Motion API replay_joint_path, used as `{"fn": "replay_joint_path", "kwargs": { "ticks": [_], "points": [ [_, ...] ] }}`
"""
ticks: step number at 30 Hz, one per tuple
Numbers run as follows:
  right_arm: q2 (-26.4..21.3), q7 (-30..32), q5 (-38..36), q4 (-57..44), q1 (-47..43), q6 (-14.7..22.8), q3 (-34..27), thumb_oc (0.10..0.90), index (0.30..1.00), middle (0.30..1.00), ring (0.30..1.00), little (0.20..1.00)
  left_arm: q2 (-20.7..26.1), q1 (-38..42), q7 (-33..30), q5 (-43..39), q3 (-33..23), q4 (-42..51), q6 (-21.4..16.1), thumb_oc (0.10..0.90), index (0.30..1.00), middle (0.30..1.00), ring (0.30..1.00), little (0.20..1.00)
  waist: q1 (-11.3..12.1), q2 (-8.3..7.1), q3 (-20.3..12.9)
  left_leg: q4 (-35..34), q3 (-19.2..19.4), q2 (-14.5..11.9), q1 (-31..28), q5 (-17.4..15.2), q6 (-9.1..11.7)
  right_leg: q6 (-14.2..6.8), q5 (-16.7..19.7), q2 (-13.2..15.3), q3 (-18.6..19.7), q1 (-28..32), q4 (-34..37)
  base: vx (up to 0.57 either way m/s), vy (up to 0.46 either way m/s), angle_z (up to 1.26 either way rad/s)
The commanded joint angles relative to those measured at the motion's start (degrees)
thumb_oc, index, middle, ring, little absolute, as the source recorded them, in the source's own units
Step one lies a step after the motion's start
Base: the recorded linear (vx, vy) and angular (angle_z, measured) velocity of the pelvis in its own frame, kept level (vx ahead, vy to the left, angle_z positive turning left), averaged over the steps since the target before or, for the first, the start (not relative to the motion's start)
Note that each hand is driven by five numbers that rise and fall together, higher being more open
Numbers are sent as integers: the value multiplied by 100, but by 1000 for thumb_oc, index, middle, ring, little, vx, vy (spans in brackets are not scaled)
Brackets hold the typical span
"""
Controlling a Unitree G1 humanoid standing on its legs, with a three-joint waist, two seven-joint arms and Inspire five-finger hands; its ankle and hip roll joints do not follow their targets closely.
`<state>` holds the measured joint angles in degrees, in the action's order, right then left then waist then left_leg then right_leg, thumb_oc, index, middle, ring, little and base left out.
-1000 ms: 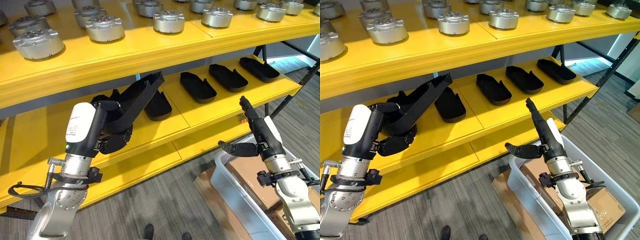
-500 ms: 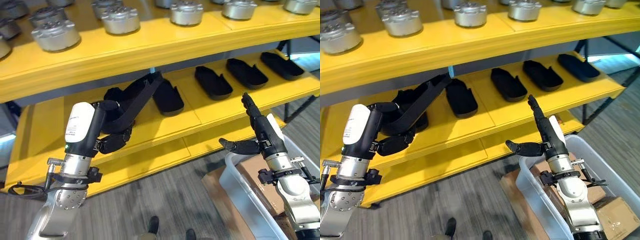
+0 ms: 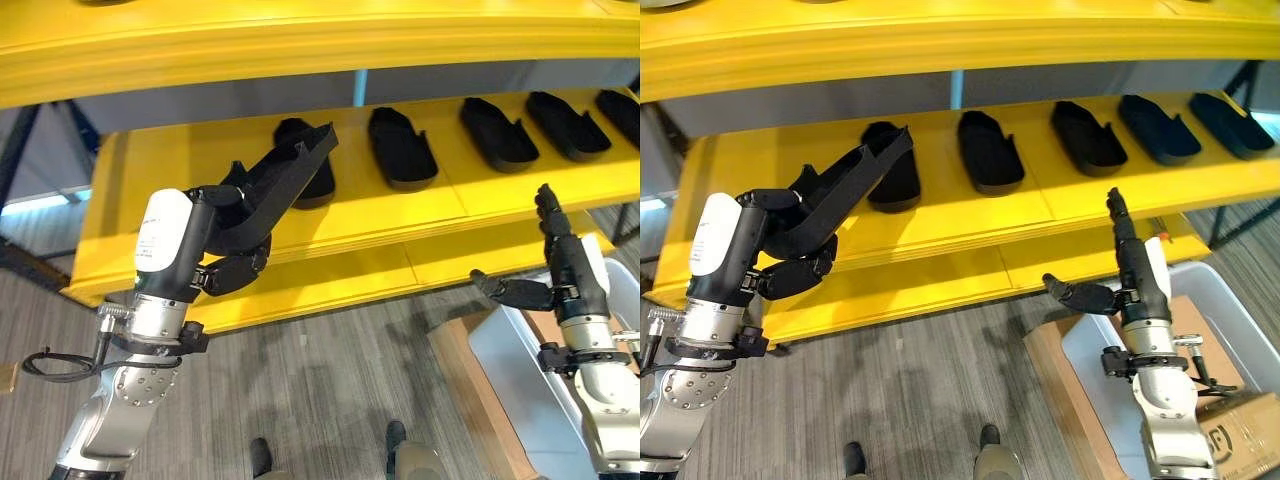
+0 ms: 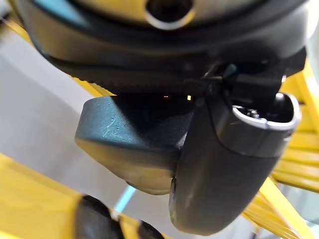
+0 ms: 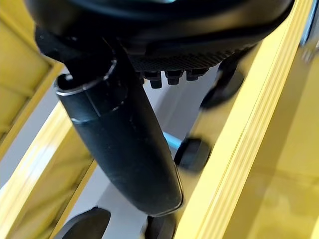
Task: Move parts from the plastic box to the shelf.
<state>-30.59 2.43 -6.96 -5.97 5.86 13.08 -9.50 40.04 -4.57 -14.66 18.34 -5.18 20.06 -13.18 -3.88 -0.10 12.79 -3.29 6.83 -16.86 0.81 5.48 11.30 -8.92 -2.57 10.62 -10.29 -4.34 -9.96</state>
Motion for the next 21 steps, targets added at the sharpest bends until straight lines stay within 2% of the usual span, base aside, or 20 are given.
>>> {"fn": "replay_joint_path", "kwargs": {
  "ticks": [1,5,6,8,11,14,15,18,21],
  "points": [
    [-425,262,2,-498,-225,545,-460,900,1000,1000,1000,1000,142,429,-492,-215,-574,595,-522,400,300,300,300,300,-204,94,-788,-112,-53,-327,18,160,-100,33,-260,84,-162,172,-26,75,207,34],
    [-339,250,102,-500,-160,487,-528,900,1000,1000,1000,1000,153,438,-551,-203,-676,603,-509,400,300,300,300,300,-152,-72,-833,114,-131,3,43,-166,-220,-108,-26,332,-217,453,360,67,200,19],
    [-286,235,129,-500,-124,463,-539,900,1000,1000,1000,1000,150,418,-578,-181,-736,605,-492,400,300,300,300,300,-139,-169,-869,249,-145,149,77,-306,-294,-169,61,439,-232,567,510,83,210,13],
    [-275,228,136,-492,-129,450,-545,900,1000,1000,1000,1000,147,412,-591,-172,-780,619,-482,400,300,300,300,300,-124,-229,-892,336,-153,216,107,-390,-328,-207,109,509,-256,618,582,55,148,12],
    [-239,223,176,-455,-183,401,-560,900,1000,1000,1000,1000,194,424,-691,-99,-953,622,-439,400,300,300,300,300,-42,-447,-937,700,-159,442,236,-682,-445,-332,296,710,-249,690,693,41,145,3],
    [-257,216,208,-439,-215,376,-545,900,1000,1000,1000,1000,273,484,-716,-22,-947,568,-393,400,300,300,300,300,-12,-537,-948,900,-156,525,307,-815,-496,-378,373,781,-218,685,692,29,115,1],
    [-267,178,208,-407,-269,352,-486,900,1000,1000,1000,1000,448,602,-755,138,-881,369,-311,400,300,300,300,300,13,-614,-945,1205,-155,578,407,-993,-568,-405,380,841,-171,685,632,36,130,-5],
    [-249,176,218,-317,-265,320,-474,900,1000,1000,1000,1000,482,589,-837,241,-896,148,-209,400,300,300,300,300,16,-642,-934,1435,-163,564,460,-1109,-602,-384,296,829,-138,705,570,23,36,-8],
    [-259,192,213,-287,-340,354,-462,900,1000,1000,1000,1000,486,721,-992,338,-831,-309,-66,400,300,300,300,300,-16,-632,-759,2034,-227,451,762,-1284,-546,-310,19,753,-94,592,240,-68,-38,-4]
  ]
}}
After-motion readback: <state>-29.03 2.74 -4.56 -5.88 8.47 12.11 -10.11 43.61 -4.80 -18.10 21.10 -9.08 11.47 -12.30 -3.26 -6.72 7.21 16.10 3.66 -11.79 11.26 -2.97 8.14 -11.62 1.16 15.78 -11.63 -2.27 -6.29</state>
